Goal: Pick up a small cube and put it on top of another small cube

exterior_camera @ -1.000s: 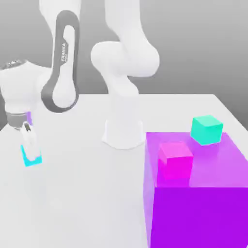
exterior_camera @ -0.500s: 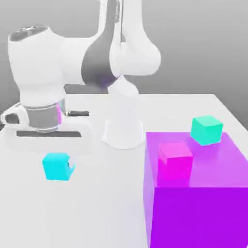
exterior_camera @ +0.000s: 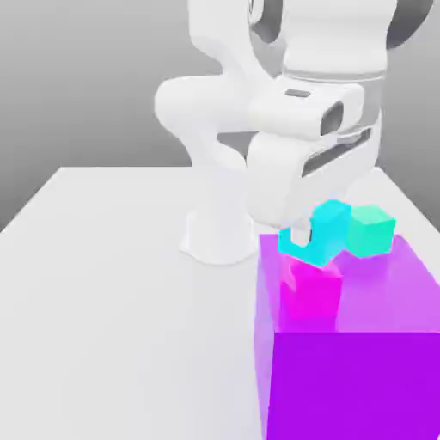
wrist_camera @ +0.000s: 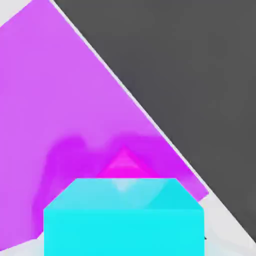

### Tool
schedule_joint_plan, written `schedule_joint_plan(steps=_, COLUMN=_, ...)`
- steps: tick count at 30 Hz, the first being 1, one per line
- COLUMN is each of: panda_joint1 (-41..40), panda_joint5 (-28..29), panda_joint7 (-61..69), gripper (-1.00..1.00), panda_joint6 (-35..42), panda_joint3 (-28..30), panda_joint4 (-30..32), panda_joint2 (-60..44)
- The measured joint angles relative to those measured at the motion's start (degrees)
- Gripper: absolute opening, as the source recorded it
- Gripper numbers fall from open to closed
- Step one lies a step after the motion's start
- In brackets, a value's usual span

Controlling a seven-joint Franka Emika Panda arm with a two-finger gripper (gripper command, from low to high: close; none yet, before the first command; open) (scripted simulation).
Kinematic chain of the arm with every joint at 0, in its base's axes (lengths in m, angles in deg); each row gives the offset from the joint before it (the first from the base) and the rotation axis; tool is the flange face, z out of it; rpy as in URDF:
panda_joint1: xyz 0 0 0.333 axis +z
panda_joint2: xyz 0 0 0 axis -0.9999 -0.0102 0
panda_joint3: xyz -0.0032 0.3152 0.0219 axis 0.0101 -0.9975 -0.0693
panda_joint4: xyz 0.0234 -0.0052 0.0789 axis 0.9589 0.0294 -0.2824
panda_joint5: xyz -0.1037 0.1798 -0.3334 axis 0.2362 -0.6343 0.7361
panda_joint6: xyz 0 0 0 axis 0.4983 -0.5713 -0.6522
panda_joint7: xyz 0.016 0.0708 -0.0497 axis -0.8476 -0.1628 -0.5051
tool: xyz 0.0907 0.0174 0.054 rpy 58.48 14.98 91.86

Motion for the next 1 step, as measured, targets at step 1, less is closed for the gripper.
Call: schedule_joint_plan(steps=1, panda_joint1=0.00, panda_joint5=0.00, panda_joint7=0.00, gripper=1.00, panda_joint6=0.00, panda_joint3=0.00, panda_joint4=0.00, panda_joint2=0.00)
